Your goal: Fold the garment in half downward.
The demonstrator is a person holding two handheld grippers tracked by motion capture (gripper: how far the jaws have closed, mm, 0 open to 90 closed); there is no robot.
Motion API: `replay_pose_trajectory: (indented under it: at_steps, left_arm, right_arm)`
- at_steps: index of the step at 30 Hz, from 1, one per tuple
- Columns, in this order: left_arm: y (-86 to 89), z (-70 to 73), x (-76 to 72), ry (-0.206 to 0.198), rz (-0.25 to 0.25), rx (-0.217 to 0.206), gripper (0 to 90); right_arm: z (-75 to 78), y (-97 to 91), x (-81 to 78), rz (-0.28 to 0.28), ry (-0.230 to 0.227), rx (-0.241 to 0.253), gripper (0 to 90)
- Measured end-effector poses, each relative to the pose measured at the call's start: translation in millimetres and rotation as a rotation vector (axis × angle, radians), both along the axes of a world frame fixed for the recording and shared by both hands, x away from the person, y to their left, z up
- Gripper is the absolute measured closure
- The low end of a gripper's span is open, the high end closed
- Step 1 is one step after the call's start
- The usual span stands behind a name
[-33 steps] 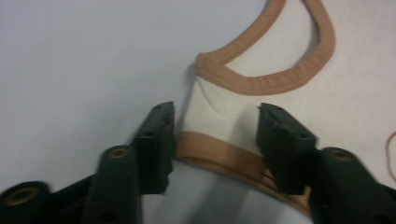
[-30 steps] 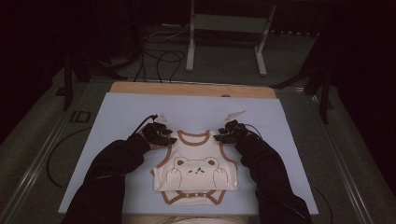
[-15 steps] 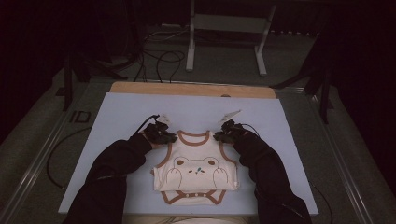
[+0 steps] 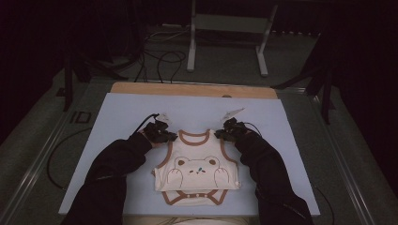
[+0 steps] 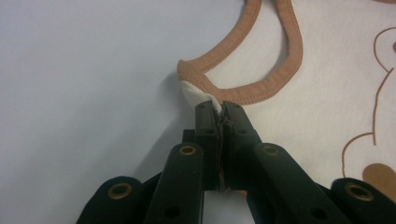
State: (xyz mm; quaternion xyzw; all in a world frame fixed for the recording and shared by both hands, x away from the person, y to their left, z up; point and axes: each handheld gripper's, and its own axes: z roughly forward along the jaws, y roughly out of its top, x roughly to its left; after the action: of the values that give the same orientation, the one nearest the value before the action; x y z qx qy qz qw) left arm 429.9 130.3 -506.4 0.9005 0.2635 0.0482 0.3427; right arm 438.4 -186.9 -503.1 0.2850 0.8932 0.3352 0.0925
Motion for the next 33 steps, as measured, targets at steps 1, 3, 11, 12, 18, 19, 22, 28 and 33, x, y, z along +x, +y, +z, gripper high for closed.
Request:
replay_pose_trajectory:
  at_steps: [1, 3, 11, 12, 18, 19, 22, 28, 33]
  left_arm:
    - [0.4, 1.0, 0.0, -0.003, 0.001, -0.006, 87.6]
    - [1.3, 3.6, 0.5, -0.005, 0.001, -0.009, 87.6]
    - [3.7, 17.6, 1.6, -0.029, 0.002, -0.026, 87.6]
    - [4.0, 19.5, 1.9, -0.033, 0.004, -0.03, 87.6]
    - [4.4, 31.2, 3.3, -0.053, 0.005, -0.042, 87.6]
    - [4.6, 33.4, 3.8, -0.058, 0.004, -0.044, 87.6]
    - [5.4, 41.1, 5.6, -0.069, 0.004, -0.051, 87.6]
    - [5.4, 57.1, 7.4, -0.096, 0.006, -0.066, 87.6]
    - [6.4, 70.2, 8.9, -0.126, 0.009, -0.076, 87.6]
  right_arm:
    - [1.8, 0.2, -0.2, -0.004, 0.0, 0.003, 82.5]
    - [4.4, 0.5, 0.0, -0.003, -0.01, 0.004, 82.6]
    - [14.2, -0.7, 1.1, -0.007, -0.028, 0.024, 82.6]
    - [15.7, -0.8, 0.9, -0.012, -0.029, 0.024, 82.6]
    - [25.1, -3.1, 1.7, -0.016, -0.053, 0.039, 82.6]
    - [26.9, -3.3, 1.6, -0.018, -0.059, 0.041, 82.5]
    - [32.6, -4.2, 2.1, -0.021, -0.068, 0.046, 82.5]
    - [48.0, -6.1, 4.1, -0.025, -0.101, 0.065, 82.5]
    - [62.7, -6.9, 4.8, -0.03, -0.135, 0.077, 82.5]
